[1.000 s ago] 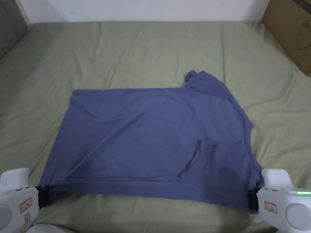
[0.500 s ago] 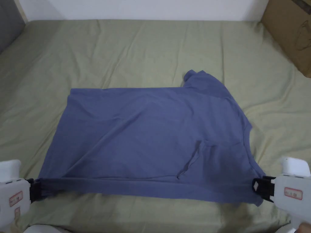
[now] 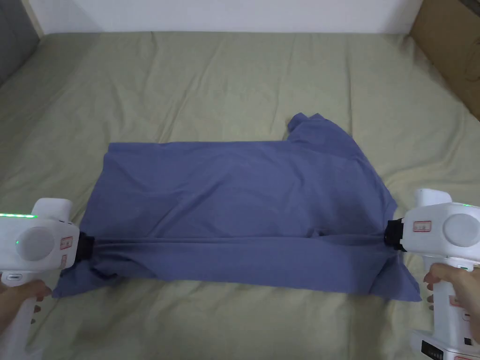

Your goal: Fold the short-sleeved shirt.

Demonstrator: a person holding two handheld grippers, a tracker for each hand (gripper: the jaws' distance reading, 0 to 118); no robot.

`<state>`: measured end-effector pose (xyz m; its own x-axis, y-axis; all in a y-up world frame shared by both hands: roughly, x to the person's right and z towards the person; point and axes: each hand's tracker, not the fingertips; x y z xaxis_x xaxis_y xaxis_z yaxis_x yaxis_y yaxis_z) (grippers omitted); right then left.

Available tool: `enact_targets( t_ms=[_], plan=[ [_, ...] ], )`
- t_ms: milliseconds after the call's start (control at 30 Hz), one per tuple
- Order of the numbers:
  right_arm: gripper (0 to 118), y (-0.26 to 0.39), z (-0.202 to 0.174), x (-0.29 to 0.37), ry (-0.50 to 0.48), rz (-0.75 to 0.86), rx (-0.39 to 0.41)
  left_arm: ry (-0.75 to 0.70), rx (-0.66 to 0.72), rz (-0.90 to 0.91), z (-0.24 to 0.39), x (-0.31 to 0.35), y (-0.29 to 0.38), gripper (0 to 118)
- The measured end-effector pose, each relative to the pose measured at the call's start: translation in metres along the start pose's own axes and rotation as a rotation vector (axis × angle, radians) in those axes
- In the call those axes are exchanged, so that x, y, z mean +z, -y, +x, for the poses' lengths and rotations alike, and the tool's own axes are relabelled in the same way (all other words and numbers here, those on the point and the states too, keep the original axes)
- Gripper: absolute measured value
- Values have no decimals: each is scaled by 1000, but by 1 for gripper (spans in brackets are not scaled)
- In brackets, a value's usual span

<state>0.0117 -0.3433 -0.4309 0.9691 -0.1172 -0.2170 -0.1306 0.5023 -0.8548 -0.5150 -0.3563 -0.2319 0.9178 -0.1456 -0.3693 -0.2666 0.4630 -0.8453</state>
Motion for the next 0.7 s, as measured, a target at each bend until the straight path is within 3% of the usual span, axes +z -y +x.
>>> enact_targets(
  t_ms=[33,67,100,133,267,367,400,433,500,633,667,700],
  plan=[
    [9,0,-1,-1,12,-8,19,-8,6,-15,-1,-1,1,68],
    [26,1,-2,2,30,4,25,3,27,-17,-4,0,3,94],
    [54,4,0,5,39,22,28,41,67,4,-8,5,8,111],
    [67,5,3,12,31,39,23,70,98,34,-13,14,13,109],
    [67,10,5,52,-11,122,17,63,146,82,-23,49,35,100],
    [51,27,2,78,-10,177,54,105,174,120,-28,75,58,42],
    [26,34,1,81,-10,167,48,111,182,120,-29,79,67,16],
    [1,43,2,83,-19,163,37,110,189,125,-28,81,76,0],
    [0,62,2,84,-54,154,-36,82,197,122,-22,85,95,0],
    [0,87,-1,77,-71,86,-30,101,215,81,-18,78,116,0],
    [0,89,-1,75,-69,79,-30,102,222,81,-20,75,115,5],
    [0,91,-1,73,-66,74,-32,102,234,88,-22,72,112,34]
  ],
)
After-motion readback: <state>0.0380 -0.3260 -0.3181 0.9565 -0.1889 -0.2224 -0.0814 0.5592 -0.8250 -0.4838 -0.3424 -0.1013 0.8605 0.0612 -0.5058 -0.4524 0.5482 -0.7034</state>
